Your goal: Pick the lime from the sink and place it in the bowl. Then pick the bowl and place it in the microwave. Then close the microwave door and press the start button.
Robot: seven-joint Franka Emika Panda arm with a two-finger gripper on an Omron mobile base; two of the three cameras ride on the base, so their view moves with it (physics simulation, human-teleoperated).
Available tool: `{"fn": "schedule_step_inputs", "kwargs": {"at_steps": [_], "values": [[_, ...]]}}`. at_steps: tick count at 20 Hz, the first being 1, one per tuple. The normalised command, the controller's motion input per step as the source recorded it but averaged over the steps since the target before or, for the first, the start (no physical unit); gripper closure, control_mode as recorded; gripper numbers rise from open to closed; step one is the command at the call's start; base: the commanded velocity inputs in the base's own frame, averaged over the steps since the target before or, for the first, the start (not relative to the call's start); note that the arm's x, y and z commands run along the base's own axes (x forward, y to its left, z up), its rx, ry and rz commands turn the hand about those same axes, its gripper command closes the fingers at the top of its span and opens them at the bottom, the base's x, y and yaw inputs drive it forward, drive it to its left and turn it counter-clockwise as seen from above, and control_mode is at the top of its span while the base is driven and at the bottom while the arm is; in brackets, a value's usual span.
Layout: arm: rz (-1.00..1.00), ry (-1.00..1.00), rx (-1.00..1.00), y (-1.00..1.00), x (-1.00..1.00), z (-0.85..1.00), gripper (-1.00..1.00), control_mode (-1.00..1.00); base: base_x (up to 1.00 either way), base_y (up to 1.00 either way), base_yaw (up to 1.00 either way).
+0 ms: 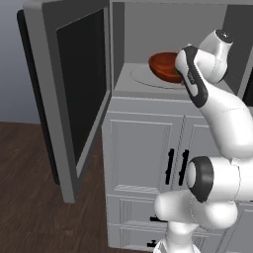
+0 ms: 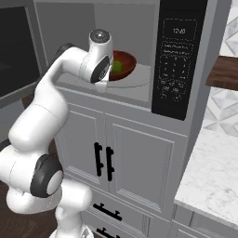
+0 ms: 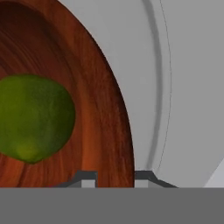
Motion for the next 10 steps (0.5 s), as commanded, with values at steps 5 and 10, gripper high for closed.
{"fn": "schedule_step_inputs", "kwargs": {"at_steps": [5, 10], "values": [[0.01, 0.0, 0.0, 0.0, 0.02, 0.0, -1.0, -1.0, 0.0, 0.0, 0.0], [0.01, -0.04, 0.0, 0.0, -0.03, 0.0, -1.0, -1.0, 0.0, 0.0, 0.0]]}}
